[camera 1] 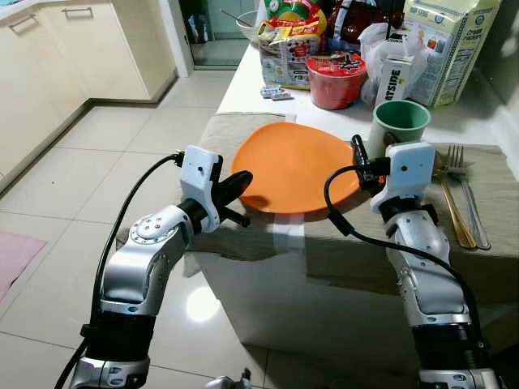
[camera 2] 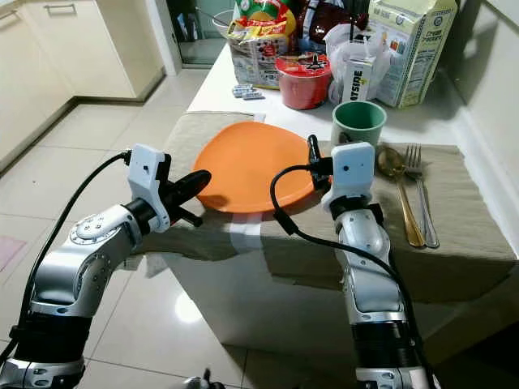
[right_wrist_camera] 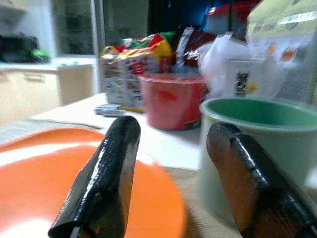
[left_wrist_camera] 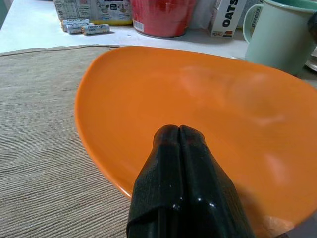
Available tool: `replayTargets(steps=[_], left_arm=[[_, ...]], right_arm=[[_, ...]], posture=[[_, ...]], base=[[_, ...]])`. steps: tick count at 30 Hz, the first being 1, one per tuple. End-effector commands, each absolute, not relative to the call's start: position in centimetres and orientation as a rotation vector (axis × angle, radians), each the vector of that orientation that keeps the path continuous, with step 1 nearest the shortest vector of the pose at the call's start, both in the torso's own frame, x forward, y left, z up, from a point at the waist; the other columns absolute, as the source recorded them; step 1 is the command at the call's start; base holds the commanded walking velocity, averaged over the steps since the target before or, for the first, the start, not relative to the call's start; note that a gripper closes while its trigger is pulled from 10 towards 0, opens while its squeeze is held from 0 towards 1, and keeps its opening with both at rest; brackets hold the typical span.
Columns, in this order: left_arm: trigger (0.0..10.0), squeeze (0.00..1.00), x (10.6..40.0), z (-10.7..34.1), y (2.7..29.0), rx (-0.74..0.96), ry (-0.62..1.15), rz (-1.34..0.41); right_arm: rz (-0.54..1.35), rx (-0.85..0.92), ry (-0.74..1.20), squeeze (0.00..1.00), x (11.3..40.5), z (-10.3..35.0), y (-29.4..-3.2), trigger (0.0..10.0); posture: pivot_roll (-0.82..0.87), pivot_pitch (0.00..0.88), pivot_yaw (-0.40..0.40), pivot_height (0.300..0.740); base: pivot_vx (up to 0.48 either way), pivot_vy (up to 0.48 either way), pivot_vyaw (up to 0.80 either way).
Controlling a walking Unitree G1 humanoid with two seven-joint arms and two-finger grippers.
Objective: Setting the table
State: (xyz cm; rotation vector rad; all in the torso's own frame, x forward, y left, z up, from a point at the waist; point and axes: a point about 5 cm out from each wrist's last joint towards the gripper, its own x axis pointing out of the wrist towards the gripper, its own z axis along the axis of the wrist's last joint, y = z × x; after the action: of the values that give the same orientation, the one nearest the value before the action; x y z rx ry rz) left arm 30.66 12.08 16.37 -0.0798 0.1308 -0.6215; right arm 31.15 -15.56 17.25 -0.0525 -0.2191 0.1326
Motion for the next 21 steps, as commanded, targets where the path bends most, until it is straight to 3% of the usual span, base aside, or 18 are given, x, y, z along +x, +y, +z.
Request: replayTargets(steps=[1,21], left_arm=[[10.0,0.00,30.5,15.9,12.4,-0.077,0.154,-0.608],[10.0,0.00,28.7,12.5,12.0,-0.101,0.301,-0.629]], right_arm=[[0.177,0.039,-0.187,0.00,31.2,17.5,-15.4,10.0],[0.238,0.312,-0.067,0.00,32.0,18.0,-16.3,10.0]], posture=[[-0.17,0.052,0.111,0.740],[-0.16,0.053,0.108,0.740]], base=[[0.000,0.000,0.00],[0.000,0.000,0.00]])
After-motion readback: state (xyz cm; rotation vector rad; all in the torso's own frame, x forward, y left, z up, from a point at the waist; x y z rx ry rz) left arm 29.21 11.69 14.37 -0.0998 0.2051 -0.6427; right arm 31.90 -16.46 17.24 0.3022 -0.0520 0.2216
